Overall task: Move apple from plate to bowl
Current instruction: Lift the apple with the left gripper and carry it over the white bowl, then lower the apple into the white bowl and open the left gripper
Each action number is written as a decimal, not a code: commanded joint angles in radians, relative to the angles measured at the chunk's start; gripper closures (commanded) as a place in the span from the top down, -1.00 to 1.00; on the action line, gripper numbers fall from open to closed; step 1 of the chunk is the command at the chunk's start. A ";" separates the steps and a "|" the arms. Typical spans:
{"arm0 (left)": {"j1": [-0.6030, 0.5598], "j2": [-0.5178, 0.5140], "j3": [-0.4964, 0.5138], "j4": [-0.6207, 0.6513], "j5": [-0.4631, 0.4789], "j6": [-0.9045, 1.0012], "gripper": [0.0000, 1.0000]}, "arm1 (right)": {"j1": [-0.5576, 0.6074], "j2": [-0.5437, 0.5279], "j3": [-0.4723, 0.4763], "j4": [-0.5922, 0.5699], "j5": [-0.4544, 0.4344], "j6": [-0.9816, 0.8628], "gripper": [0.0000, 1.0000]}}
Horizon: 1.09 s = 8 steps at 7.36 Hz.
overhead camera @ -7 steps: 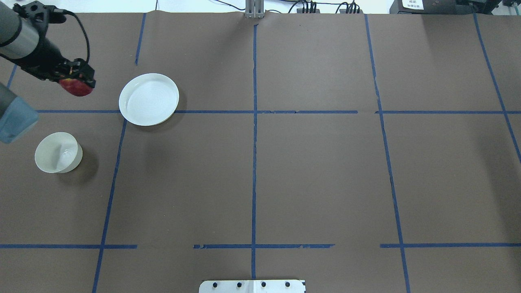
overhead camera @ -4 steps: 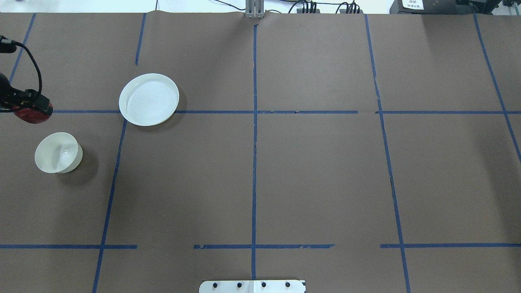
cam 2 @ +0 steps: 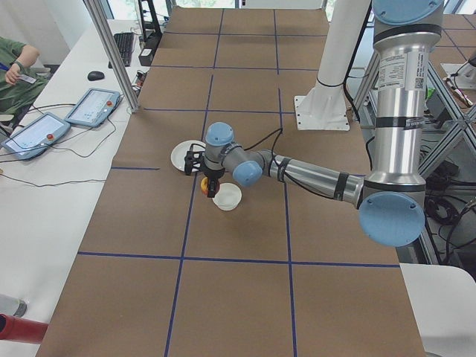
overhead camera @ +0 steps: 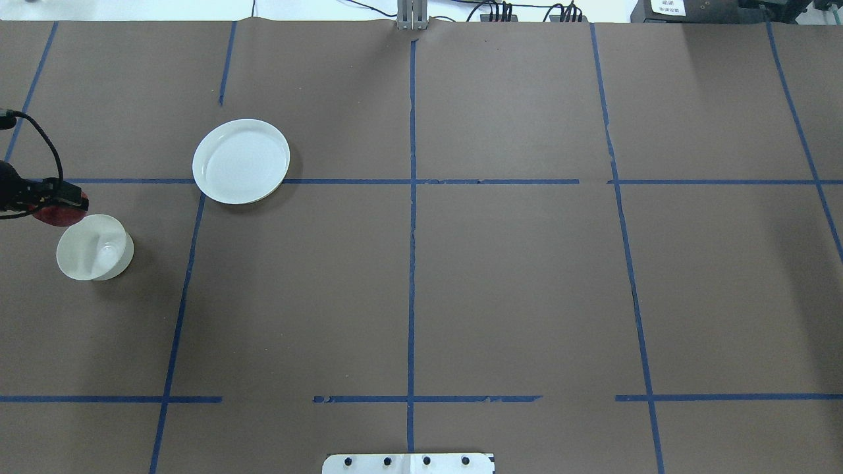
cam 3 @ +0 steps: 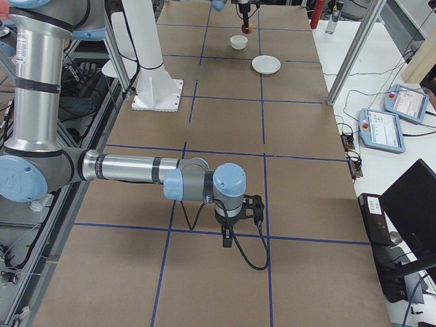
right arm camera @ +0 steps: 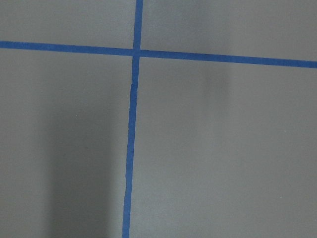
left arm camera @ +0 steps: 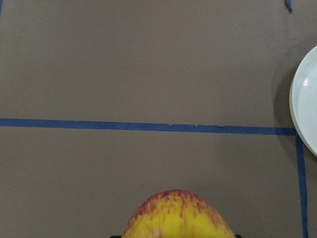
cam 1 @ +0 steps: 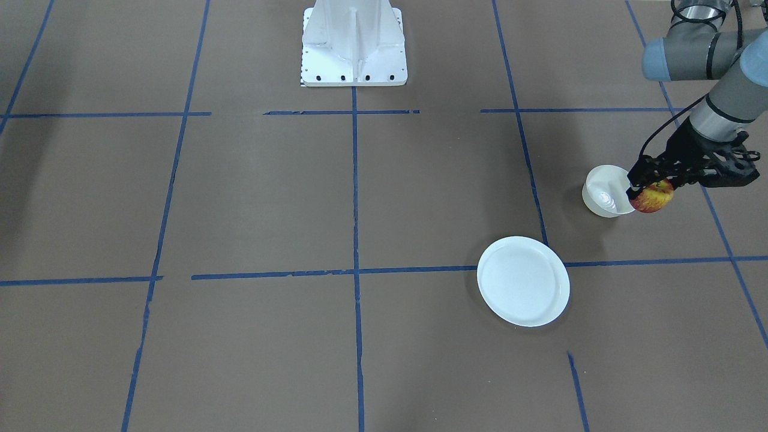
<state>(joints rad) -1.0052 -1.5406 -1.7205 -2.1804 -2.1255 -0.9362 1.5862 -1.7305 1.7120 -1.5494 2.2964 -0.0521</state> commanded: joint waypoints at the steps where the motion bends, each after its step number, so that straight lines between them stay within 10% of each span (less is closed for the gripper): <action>1: 0.086 0.004 0.016 -0.036 0.047 -0.091 -0.88 | 0.000 0.000 0.000 0.000 0.000 0.000 1.00; 5: 0.108 0.037 0.012 -0.064 0.047 -0.092 -0.71 | 0.000 -0.001 0.000 -0.001 0.000 0.000 1.00; 7: 0.108 0.037 0.010 -0.065 0.048 -0.092 0.70 | 0.000 0.000 0.000 0.000 0.000 0.000 1.00; 8: 0.108 0.037 0.013 -0.064 0.048 -0.092 0.97 | 0.000 -0.001 0.000 0.000 0.000 0.000 1.00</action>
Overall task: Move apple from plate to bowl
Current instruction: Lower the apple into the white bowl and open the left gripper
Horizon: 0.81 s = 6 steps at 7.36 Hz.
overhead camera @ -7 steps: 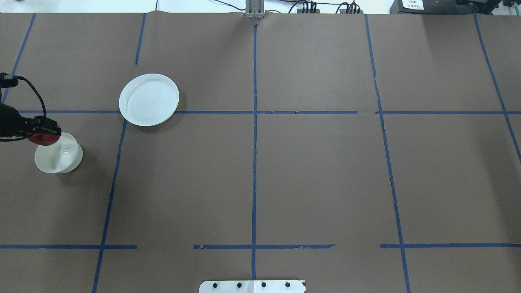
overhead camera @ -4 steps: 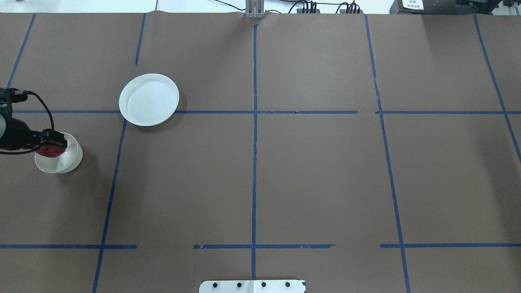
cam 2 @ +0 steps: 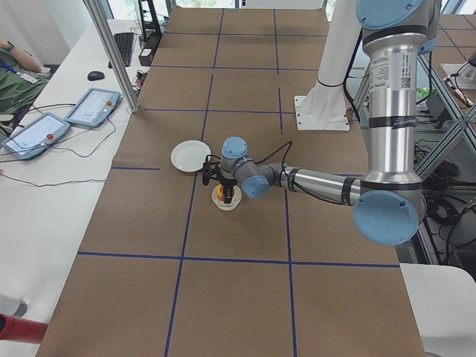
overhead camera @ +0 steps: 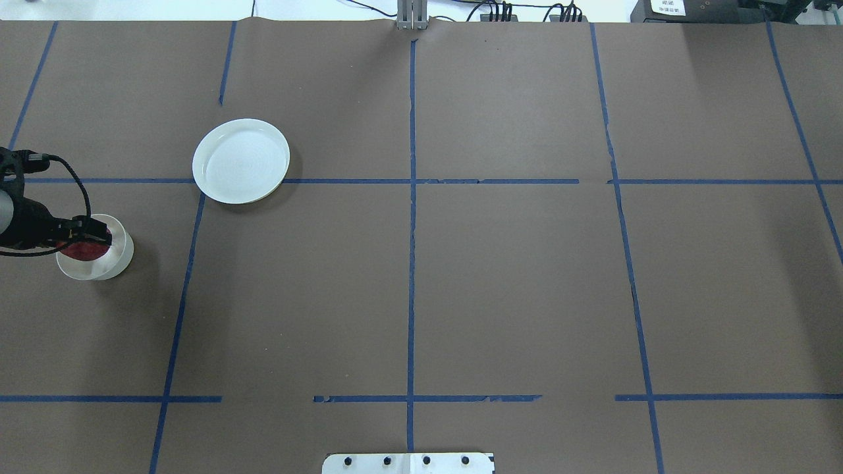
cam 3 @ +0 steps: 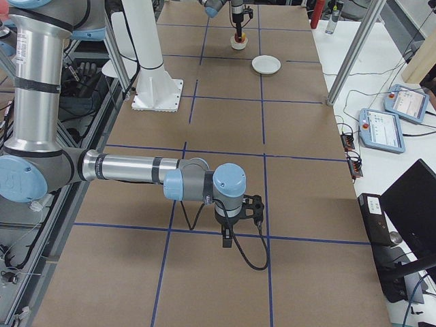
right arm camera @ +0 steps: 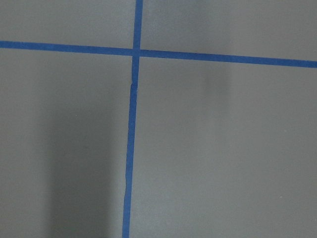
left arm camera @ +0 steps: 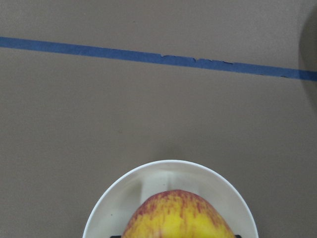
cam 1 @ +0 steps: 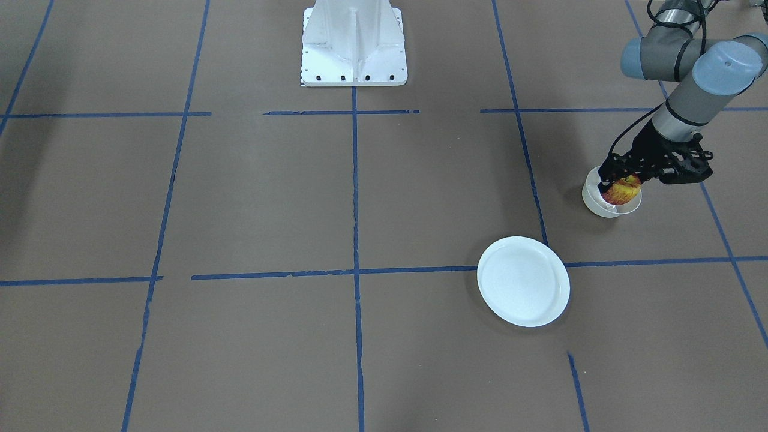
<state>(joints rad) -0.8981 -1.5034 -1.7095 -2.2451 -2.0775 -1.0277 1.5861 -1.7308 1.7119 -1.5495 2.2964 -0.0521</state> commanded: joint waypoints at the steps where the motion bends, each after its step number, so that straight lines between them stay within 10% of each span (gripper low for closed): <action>1: 0.001 0.000 0.002 0.001 -0.001 0.000 0.98 | 0.000 0.000 0.000 0.000 0.000 0.000 1.00; 6: -0.051 0.047 -0.061 0.016 -0.083 0.200 0.98 | 0.000 0.000 0.000 0.000 0.000 0.000 1.00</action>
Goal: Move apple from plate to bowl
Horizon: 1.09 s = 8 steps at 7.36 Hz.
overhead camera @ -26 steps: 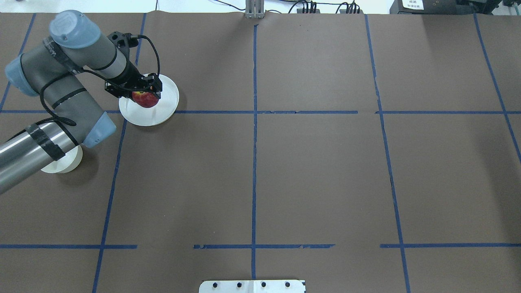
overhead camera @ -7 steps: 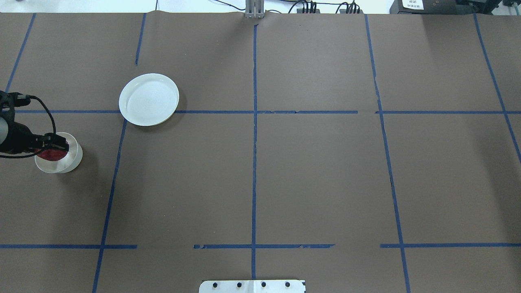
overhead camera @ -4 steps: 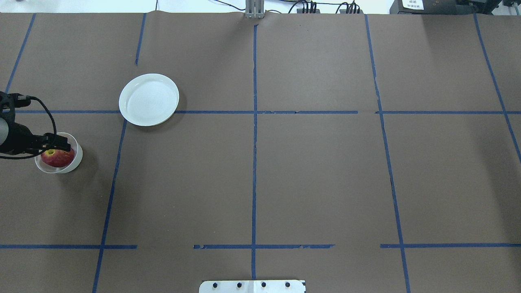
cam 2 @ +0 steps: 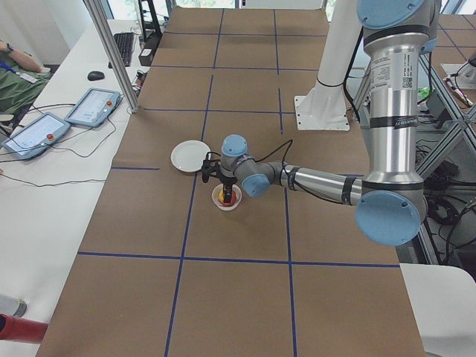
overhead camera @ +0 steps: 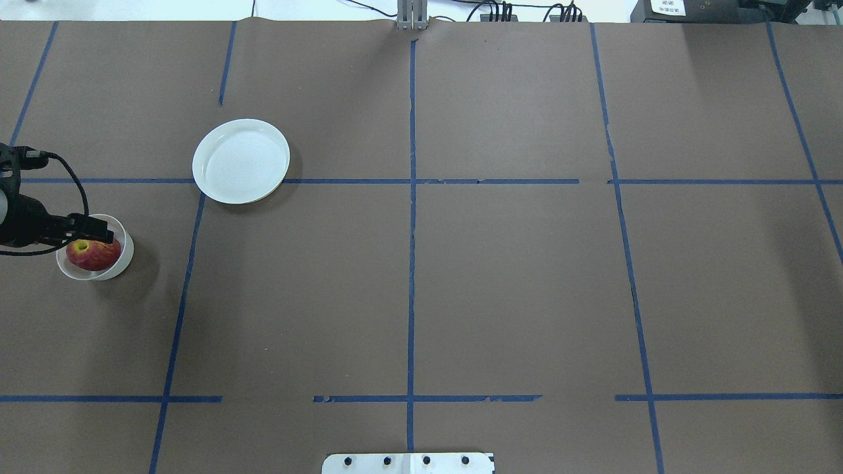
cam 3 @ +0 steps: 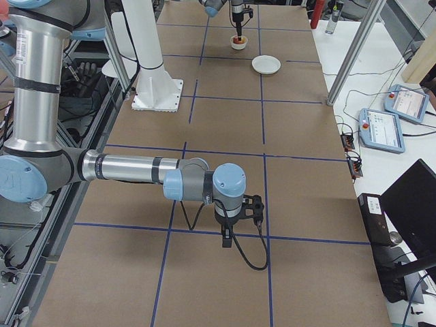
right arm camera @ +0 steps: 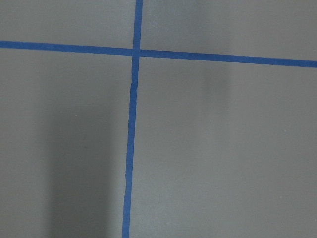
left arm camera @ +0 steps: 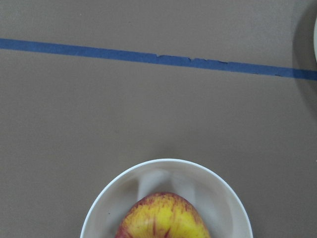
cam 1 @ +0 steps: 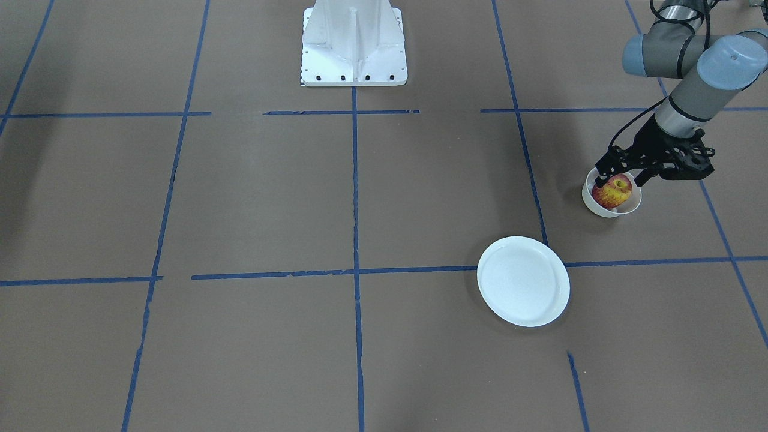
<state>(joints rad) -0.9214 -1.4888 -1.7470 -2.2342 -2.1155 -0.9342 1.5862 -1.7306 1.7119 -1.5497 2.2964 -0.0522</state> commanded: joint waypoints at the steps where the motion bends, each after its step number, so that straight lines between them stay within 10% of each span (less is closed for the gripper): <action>1: -0.101 0.038 -0.025 0.036 -0.079 0.235 0.97 | 0.000 0.000 0.000 0.000 0.000 0.000 1.00; 5: -0.510 -0.019 -0.057 0.579 -0.093 0.954 0.99 | 0.000 0.000 0.000 0.000 0.000 0.000 1.00; 8: -0.781 -0.028 -0.039 0.809 -0.205 1.042 1.00 | 0.000 -0.001 0.000 0.000 0.000 0.000 1.00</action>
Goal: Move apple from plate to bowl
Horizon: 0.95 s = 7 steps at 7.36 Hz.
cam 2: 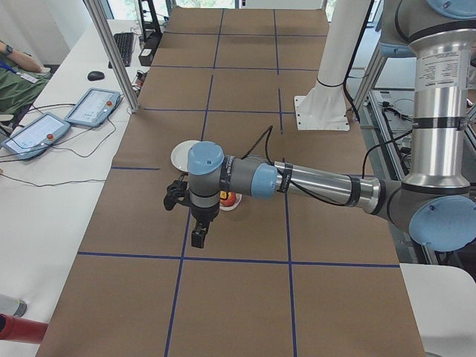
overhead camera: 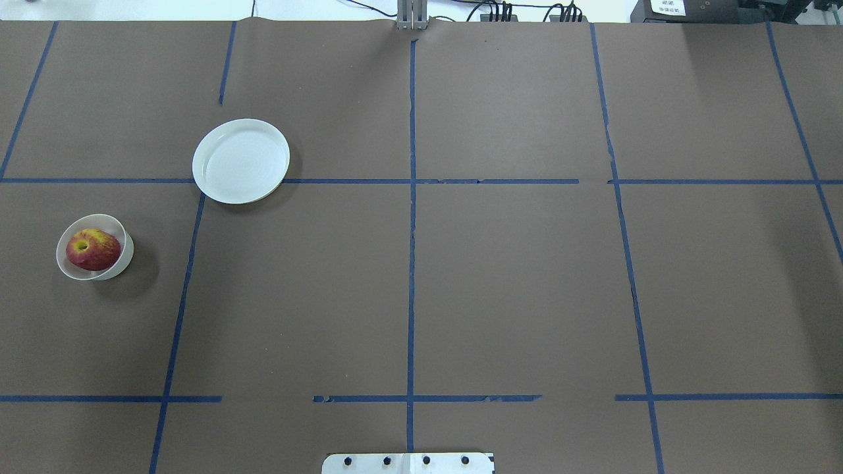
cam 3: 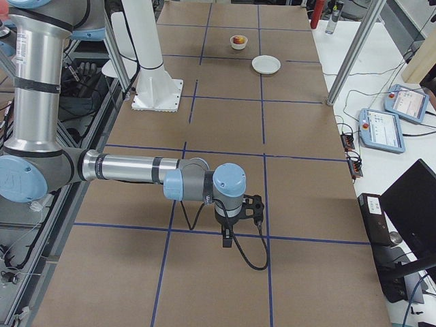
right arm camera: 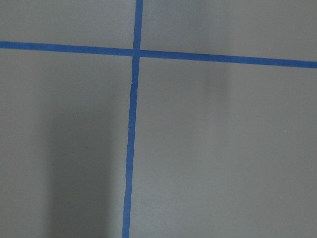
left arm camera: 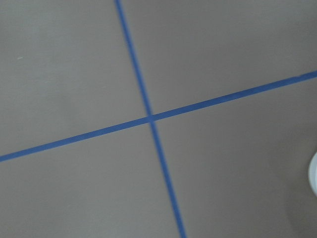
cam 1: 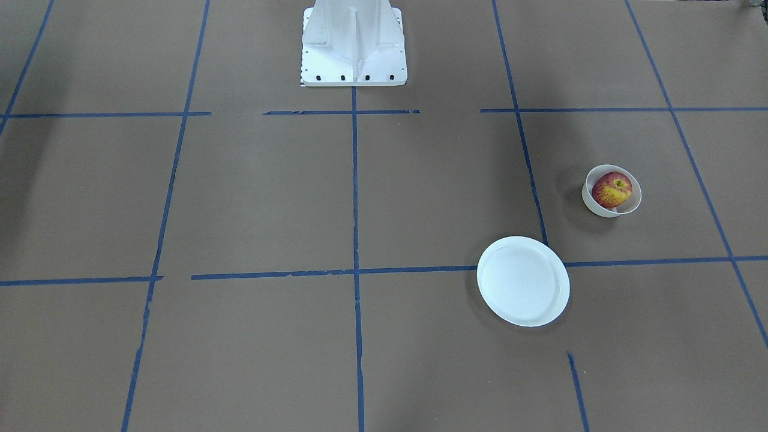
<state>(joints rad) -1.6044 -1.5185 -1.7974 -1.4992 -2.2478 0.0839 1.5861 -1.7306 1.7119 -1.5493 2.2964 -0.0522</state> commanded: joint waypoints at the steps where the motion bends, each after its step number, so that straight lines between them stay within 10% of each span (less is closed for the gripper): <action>1: -0.098 0.010 0.024 0.074 -0.084 0.023 1.00 | 0.000 0.000 0.000 0.000 0.000 0.000 1.00; 7: -0.098 0.008 0.036 0.063 -0.082 0.023 1.00 | 0.000 0.000 0.000 0.000 0.000 0.000 1.00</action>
<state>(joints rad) -1.7026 -1.5098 -1.7665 -1.4351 -2.3287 0.1071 1.5861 -1.7309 1.7119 -1.5504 2.2964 -0.0521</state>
